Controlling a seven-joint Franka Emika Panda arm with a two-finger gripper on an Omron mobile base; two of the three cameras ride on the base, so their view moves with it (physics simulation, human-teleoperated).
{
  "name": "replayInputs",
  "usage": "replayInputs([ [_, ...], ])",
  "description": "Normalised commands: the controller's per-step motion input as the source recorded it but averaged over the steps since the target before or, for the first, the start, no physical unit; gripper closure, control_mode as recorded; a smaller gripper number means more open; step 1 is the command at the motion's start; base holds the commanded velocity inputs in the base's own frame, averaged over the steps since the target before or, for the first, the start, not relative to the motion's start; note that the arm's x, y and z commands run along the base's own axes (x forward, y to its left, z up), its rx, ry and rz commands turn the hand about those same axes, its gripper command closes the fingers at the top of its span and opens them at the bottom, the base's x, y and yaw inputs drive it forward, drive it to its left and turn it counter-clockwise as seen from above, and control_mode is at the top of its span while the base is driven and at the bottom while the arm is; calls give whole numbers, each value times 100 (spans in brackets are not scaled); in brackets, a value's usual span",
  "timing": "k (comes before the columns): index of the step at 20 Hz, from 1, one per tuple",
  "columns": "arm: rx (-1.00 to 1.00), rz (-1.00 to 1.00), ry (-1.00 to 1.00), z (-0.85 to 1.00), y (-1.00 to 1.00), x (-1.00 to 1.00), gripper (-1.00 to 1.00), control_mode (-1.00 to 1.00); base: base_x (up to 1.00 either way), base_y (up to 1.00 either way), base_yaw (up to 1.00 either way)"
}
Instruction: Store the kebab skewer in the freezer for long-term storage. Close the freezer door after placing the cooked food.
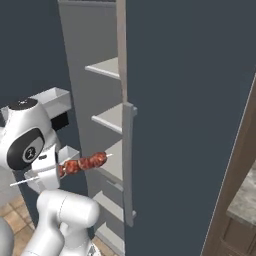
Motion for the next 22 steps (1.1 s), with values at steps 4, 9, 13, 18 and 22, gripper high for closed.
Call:
replayInputs([
  [4, 0, 0, 0, 0, 0, 0, 100, 100, 15, -4, 7],
  [9, 0, 0, 0, 0, 0, 0, 100, 100, 16, 0, 7],
  [13, 0, 0, 0, 0, 0, 0, 100, 100, 46, 0, 15],
  [18, 0, 0, 0, 0, 0, 0, 100, 100, 16, 0, 11],
  [22, 0, 0, 0, 0, 0, 0, 100, 100, 14, 0, 5],
])
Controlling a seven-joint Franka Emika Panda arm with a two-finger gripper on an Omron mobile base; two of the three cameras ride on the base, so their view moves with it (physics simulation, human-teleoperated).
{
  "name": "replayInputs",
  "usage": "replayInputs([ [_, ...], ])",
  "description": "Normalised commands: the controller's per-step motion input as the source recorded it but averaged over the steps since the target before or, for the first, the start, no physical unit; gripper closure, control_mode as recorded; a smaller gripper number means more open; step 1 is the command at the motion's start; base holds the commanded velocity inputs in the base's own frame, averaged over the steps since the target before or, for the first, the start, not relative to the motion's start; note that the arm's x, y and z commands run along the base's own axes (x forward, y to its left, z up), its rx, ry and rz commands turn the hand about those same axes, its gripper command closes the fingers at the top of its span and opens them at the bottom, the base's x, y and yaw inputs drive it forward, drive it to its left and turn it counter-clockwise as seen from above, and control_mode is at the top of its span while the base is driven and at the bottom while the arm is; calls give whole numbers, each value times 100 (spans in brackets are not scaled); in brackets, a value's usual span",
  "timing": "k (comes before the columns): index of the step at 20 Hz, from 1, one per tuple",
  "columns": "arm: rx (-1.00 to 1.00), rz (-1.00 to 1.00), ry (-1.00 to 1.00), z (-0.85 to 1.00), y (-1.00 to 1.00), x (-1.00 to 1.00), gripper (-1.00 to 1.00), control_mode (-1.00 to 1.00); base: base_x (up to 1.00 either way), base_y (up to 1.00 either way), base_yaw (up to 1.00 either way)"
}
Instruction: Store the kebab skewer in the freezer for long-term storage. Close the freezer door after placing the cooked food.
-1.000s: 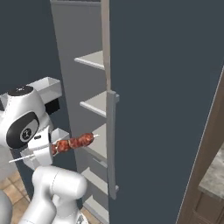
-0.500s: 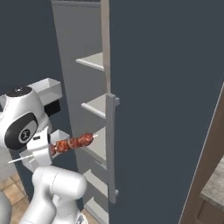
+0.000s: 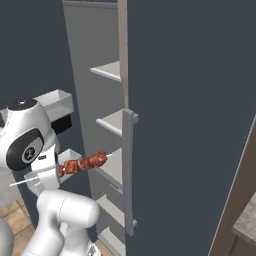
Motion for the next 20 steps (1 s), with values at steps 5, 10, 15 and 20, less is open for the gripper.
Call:
replayInputs([
  [5, 0, 0, 0, 0, 0, 0, 100, 100, 41, 0, 5],
  [10, 0, 0, 0, 0, 0, 0, 100, 100, 37, 0, 0],
  [15, 0, 0, 0, 0, 0, 0, 100, 100, 30, 4, 0],
  [20, 0, 0, 0, 0, 0, 0, 100, 100, 43, 16, 0],
])
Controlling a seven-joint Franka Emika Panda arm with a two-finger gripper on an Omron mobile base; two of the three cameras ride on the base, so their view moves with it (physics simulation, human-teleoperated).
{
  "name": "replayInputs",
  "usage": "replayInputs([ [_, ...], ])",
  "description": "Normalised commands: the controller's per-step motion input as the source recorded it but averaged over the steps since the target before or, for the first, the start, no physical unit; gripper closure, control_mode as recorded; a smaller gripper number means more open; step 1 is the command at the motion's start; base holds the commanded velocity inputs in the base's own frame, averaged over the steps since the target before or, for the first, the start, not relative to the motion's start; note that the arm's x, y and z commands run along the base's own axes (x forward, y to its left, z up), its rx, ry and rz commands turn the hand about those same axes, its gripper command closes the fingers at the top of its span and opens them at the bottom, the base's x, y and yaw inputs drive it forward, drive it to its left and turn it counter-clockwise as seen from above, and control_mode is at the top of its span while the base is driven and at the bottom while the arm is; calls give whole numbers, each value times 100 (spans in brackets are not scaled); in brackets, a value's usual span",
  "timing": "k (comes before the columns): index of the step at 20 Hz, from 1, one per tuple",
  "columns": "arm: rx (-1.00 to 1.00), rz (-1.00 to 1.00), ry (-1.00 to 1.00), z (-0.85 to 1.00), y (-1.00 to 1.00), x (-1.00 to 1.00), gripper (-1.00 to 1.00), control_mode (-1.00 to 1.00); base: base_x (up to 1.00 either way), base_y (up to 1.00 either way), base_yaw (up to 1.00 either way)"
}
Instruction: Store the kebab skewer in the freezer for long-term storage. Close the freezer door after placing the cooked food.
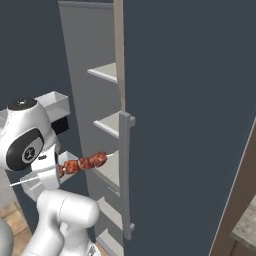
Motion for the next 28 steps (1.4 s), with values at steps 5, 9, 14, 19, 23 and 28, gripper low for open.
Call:
replayInputs([
  [5, 0, 0, 0, 0, 0, 0, 100, 100, 35, 27, 0],
  [9, 0, 0, 0, 0, 0, 0, 100, 100, 12, 29, 0],
  [14, 0, 0, 0, 0, 0, 0, 100, 100, 0, 19, 0],
  [19, 0, 0, 0, 0, 0, 0, 100, 100, 5, 15, 16],
  [23, 0, 0, 0, 0, 0, 0, 100, 100, 1, 17, 30],
  [28, 0, 0, 0, 0, 0, 0, 100, 100, 0, 2, 26],
])
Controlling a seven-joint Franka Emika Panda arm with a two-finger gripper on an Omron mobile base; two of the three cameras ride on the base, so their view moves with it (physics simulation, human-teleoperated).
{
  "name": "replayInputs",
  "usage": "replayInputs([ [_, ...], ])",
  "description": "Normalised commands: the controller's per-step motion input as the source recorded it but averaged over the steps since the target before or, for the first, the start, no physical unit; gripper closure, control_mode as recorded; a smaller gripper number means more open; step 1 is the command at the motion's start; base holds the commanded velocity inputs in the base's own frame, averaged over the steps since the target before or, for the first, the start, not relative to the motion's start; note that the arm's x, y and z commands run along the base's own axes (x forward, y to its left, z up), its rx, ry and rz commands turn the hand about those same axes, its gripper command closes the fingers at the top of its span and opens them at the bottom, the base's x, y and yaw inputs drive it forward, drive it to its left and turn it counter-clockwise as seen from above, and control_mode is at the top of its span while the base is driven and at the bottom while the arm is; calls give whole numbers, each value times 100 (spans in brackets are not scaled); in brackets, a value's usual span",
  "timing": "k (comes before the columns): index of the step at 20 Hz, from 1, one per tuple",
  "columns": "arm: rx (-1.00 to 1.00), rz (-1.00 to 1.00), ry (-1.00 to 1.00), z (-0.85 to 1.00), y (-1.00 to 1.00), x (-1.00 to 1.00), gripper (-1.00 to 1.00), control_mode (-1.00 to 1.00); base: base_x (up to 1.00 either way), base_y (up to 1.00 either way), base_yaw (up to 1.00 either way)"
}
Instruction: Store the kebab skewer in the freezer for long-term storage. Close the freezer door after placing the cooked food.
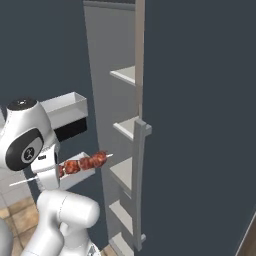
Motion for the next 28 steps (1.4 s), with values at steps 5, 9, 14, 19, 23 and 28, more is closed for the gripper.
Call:
replayInputs([
  [5, 0, 0, 0, 0, 0, 0, 100, 100, 4, 0, 9],
  [9, 0, 0, 0, 0, 0, 0, 100, 100, 2, 0, 0],
  [14, 0, 0, 0, 0, 0, 0, 100, 100, 2, 0, 0],
  [19, 0, 1, -7, -5, 0, 21, 100, -100, 12, 0, 0],
  [23, 0, 8, -4, 0, -8, 38, 100, -100, 0, 0, 0],
  [28, -2, 2, -2, -7, -27, 31, 100, -100, 0, 0, 0],
])
